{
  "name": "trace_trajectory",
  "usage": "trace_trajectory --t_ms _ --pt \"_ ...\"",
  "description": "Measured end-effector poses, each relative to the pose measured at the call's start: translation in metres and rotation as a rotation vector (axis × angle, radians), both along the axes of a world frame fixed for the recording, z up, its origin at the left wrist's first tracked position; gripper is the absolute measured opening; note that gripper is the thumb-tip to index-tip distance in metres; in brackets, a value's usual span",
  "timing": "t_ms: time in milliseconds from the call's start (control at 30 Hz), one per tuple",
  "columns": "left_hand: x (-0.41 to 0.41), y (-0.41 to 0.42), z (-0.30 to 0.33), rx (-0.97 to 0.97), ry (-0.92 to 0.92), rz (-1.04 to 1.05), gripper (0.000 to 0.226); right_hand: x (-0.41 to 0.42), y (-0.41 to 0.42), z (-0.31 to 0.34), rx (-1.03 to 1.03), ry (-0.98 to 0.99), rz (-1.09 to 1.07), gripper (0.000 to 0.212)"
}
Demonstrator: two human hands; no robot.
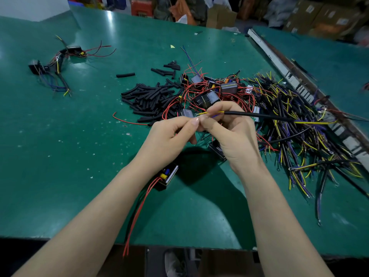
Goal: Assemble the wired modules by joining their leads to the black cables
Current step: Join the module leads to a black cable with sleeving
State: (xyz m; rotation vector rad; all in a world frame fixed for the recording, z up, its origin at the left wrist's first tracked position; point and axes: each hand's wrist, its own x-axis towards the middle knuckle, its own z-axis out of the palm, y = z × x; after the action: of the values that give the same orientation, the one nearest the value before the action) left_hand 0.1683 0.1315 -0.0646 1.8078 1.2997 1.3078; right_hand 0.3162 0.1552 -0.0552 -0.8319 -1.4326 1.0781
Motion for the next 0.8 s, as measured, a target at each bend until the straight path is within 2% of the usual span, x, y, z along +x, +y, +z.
trace_trajectory --t_ms 100,400,500,567,800 --pt "-0.002 0.0 0.0 0.027 -0.052 -0.009 0.021 0.0 0.0 0.001 0.002 0.008 -0.004 0.026" --pt "0.0 0.001 0.001 0.037 -0.103 -0.026 0.018 -0.006 -0.002 0.0 -0.03 0.159 0.01 0.028" --pt "0.001 0.003 0.001 -0.002 -0.176 -0.029 0.017 -0.003 0.0 0.0 -0.049 0.126 0.001 0.026" --pt "0.001 0.003 0.001 -0.026 -0.21 -0.035 0.017 0.001 0.002 0.0 -0.086 0.138 0.068 0.023" --pt "0.002 0.002 -0.002 -0.034 -0.183 -0.046 0.024 0.005 0.002 0.0 -0.157 0.025 0.097 0.013"
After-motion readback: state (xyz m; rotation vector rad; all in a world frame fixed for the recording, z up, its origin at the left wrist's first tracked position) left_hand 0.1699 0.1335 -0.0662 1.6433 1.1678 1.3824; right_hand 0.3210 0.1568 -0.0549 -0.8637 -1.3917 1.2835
